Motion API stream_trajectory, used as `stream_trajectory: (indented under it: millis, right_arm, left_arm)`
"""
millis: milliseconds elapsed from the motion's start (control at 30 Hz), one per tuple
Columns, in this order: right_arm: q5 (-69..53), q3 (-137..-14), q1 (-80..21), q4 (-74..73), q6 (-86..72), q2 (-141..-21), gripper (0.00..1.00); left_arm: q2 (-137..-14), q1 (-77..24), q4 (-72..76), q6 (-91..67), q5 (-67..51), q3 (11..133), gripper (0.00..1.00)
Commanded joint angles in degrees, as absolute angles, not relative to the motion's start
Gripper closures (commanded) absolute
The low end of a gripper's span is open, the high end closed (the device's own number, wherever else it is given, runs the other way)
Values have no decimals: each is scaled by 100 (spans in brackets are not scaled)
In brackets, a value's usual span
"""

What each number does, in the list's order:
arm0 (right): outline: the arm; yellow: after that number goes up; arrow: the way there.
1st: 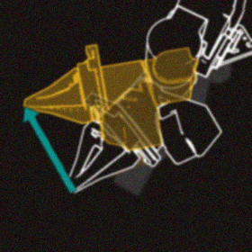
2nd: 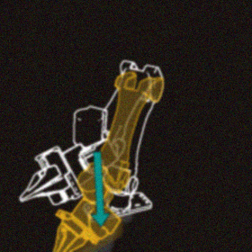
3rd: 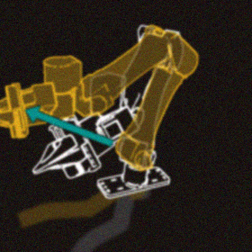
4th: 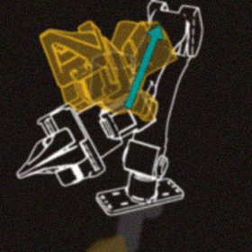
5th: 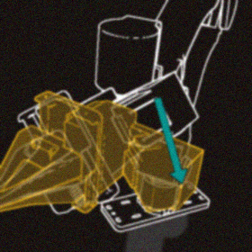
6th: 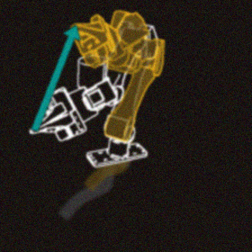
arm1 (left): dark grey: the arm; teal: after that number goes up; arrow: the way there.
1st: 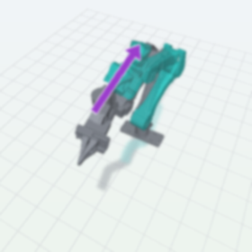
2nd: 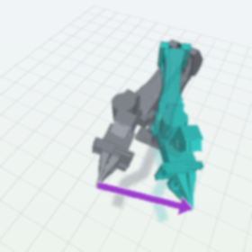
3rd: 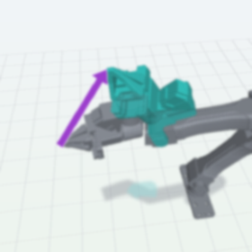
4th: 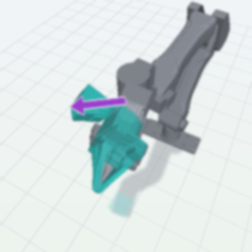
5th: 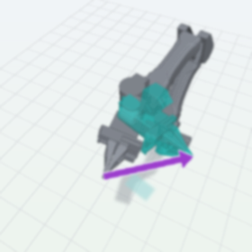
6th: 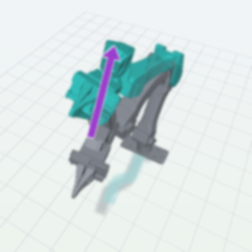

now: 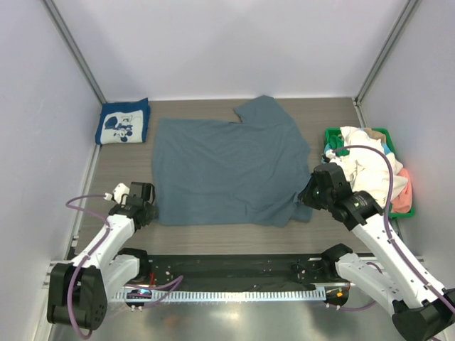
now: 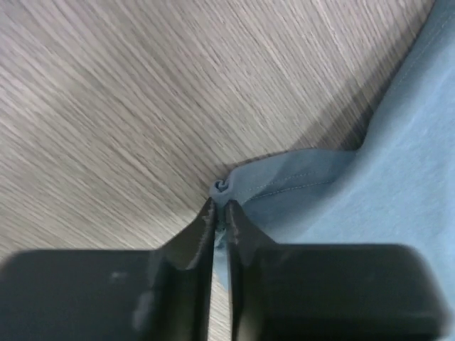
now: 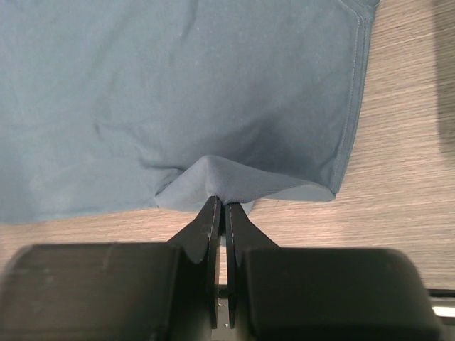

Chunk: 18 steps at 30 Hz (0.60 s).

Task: Fold and stack the t-shirts
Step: Flatten the tshirt out, then fold the tshirt

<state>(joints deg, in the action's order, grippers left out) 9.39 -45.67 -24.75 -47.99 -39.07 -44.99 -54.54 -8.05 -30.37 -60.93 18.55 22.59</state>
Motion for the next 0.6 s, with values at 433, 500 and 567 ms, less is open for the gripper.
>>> stream_trajectory:
  millis: [433,500,567]
  right_arm:
    - [1046,-4693,-2461,-4974,-4060,-4070,99]
    - [1055,-4711,-2452,-5036,-4113,-3991,99]
    - [1098,-4746,-2461,-5062,-4131,-3964,99]
  left_arm:
    - [-3841,-738,-4825,-6064,1618,3470,100]
    - [-3797,-747,-5044,-6117,1521,3594,100]
    - [-3675,-747,-5167,-6047,1555,3822,100]
